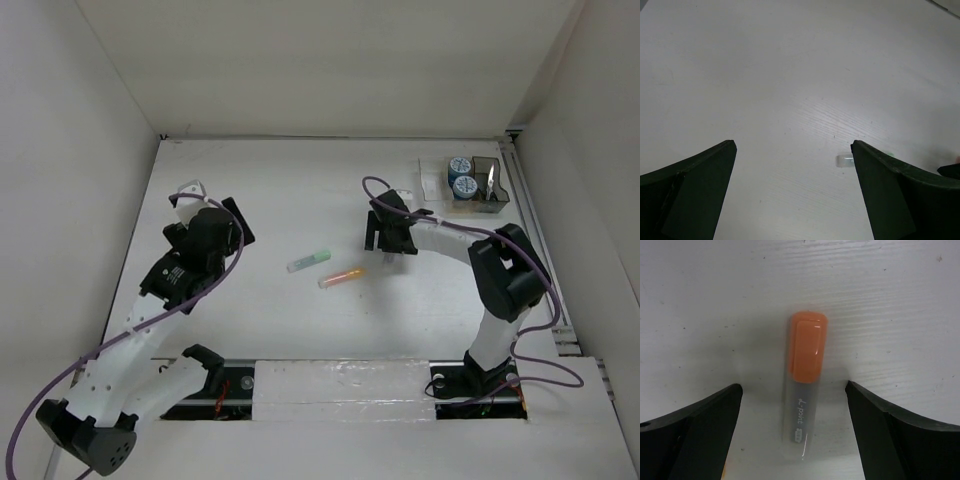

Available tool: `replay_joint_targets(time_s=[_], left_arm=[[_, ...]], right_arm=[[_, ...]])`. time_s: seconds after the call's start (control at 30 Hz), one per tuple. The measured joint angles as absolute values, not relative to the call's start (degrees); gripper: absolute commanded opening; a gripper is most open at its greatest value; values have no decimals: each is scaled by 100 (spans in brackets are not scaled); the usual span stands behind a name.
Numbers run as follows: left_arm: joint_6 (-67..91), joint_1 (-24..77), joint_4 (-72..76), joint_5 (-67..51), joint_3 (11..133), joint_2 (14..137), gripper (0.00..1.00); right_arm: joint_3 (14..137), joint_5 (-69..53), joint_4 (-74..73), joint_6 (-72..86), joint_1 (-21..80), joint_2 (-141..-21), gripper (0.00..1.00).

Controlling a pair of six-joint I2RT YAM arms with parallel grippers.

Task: Sort the stationery into containers
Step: Pick up the pen from the center of the board.

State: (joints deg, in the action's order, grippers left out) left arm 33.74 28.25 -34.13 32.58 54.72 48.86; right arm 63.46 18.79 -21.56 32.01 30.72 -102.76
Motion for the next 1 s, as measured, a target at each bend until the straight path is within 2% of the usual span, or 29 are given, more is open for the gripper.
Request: replay_joint_targets(time_s=[0.07, 0.17, 0.2, 0.27, 0.3, 0.37, 0.6, 0.8, 1.0], left_arm=[[3374, 2825, -3413, 3260, 5472, 4825, 100], [3374, 2825, -3413, 3256, 5472, 4744, 100], [3374, 2825, -3413, 3258, 5472, 4727, 100], [3374, 2825, -3413, 3256, 5472, 4705, 100], [3374, 2825, -3413, 3256, 5472, 4700, 100], [3374, 2825, -3413, 3253, 5472, 4681, 100], [3374, 2825, -3413, 3240, 5472, 4471, 100], [3374, 2825, -3413, 3236, 5472, 4477, 100], [3363, 2825, -3402, 3173, 5472, 4278, 100]], right_arm=[[6289, 1855, -2158, 3221, 2971, -10285, 85], [6287, 1806, -2137, 3232, 2862, -10280, 68], [6278, 1782, -2130, 3234, 2827, -10280, 51], [6241, 1739, -2104, 3214, 2794, -10280, 38], [6239, 1712, -2060, 3218, 2777, -10280, 17], [6241, 1686, -2023, 3199, 2764, -10300, 0], [6626, 1649, -2156, 3041, 2904, -10554, 0], [7730, 1369, -2552, 2480, 3140, -10683, 0], [8954, 1179, -2547, 1712, 2161, -10683, 0]])
